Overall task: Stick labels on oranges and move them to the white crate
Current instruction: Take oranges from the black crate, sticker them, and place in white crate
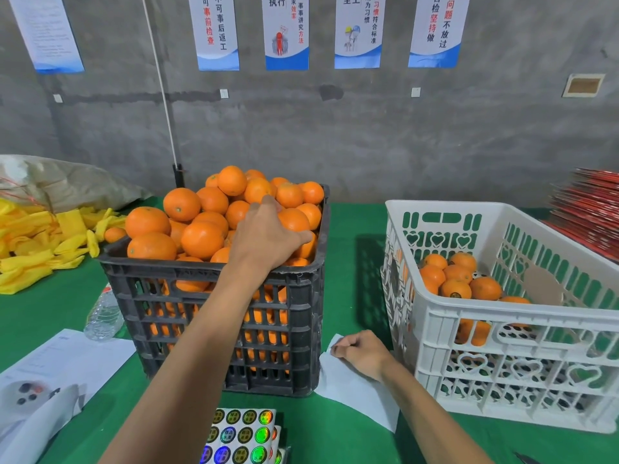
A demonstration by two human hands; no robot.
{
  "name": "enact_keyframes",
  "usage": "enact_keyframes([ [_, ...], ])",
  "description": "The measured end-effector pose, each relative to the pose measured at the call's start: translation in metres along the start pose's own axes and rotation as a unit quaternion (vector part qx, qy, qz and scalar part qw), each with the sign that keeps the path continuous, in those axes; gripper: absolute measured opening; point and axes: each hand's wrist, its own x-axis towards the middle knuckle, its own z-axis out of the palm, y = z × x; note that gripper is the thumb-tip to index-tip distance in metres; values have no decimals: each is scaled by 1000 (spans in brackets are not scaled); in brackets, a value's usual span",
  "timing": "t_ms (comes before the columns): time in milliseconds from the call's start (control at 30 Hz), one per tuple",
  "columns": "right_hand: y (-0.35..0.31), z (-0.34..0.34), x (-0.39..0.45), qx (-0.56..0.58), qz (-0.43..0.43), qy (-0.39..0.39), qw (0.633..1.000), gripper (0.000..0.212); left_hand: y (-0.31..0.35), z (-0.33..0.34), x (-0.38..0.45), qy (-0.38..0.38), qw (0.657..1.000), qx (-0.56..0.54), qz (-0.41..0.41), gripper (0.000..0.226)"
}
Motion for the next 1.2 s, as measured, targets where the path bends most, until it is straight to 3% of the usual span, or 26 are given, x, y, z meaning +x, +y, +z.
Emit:
enact_keyframes([
  [133,-11,-2,0,0,30,46,998,31,1,-2,-1,3,1000,-16,17,74],
  [233,-42,-10,-12,37,-60,190,979,19,4,-2,-2,6,998,-28,47,72],
  [333,-102,-24,-35,164,-233,347,894,15,11,-3,-1,10,995,-40,92,71],
  [433,-158,-37,-49,202,-297,414,837,10,23,-3,-1,2,987,-15,162,70],
  [567,-193,-46,-61,224,-317,396,832,18,38,0,-5,31,977,6,209,65],
  [700,-190,-43,-66,193,-303,301,884,44,39,-2,1,40,967,0,252,59],
  [767,-193,-41,-63,272,-234,263,896,56,43,-2,-1,-6,952,-42,302,59],
  [800,-194,-41,-60,359,-194,243,880,56,44,-3,-3,-36,947,-60,314,62],
  [900,-191,-50,-57,572,-127,211,782,38,35,-18,4,-75,970,-19,232,72],
  [967,-184,-62,-57,657,-126,217,711,44,16,-38,17,-71,983,145,82,65],
  [1033,-179,-75,-54,694,-138,231,667,50,-2,-57,22,-98,952,279,-78,59],
  [1100,-177,-83,-53,684,-144,257,667,52,-17,-65,22,-130,926,316,-159,55],
  [1200,-176,-80,-54,616,-182,288,710,47,-29,-65,21,-147,922,311,-177,50],
])
